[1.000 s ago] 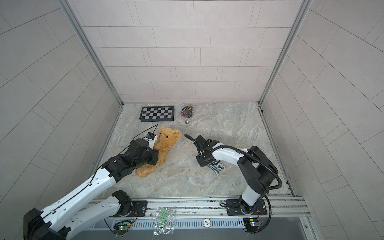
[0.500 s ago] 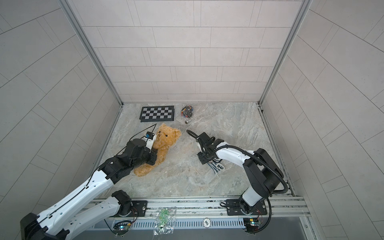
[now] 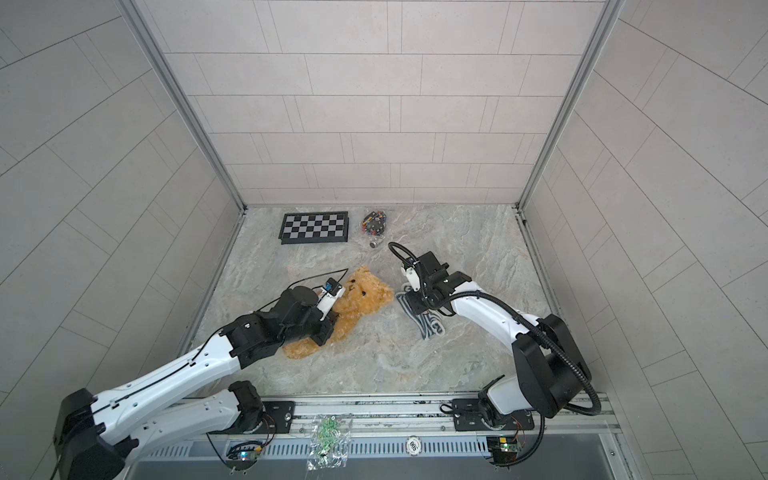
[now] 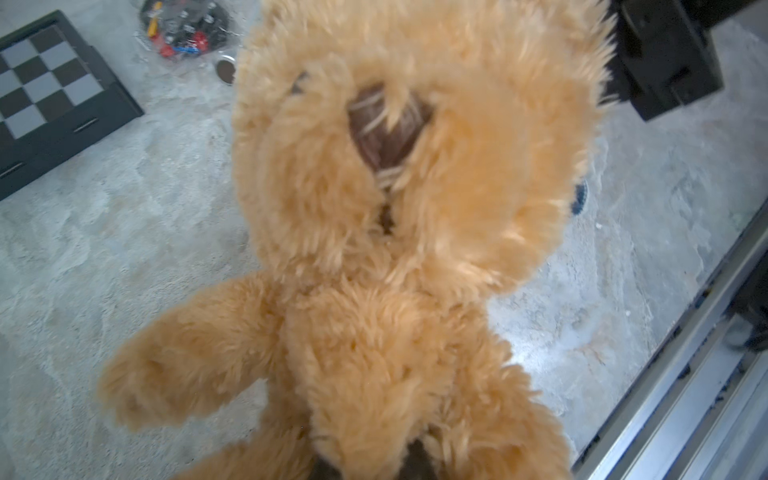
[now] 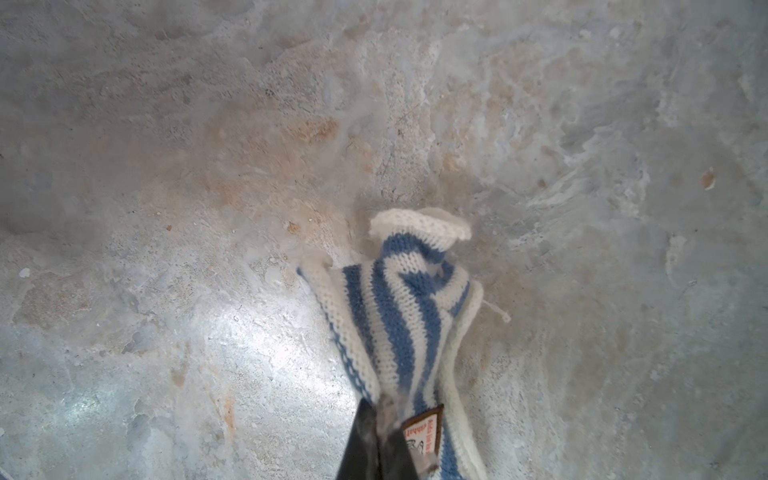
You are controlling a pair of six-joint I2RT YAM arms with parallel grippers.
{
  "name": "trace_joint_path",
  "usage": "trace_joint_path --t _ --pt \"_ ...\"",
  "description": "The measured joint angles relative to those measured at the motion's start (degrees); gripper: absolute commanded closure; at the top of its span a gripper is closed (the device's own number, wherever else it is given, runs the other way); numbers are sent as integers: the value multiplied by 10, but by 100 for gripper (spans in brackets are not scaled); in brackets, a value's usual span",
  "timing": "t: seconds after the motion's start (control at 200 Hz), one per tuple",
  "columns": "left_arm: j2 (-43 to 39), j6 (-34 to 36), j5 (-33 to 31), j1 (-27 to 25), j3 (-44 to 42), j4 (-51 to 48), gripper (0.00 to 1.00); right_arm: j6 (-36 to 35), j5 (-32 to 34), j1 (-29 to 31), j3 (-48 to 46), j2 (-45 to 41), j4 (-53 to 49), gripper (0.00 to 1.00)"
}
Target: Dress the teddy bear
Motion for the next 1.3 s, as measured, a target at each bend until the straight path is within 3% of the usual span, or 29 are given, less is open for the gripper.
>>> trace_joint_path --t 0.456,1.026,1.297 --pt "75 83 -55 -114 -12 30 100 -39 -46 -8 -14 -12 58 100" --pt "176 125 -79 -124 28 16 100 -56 -99 -11 -25 -11 92 100" --pt "209 111 -68 -91 42 21 100 -57 -119 -11 -26 -9 94 100"
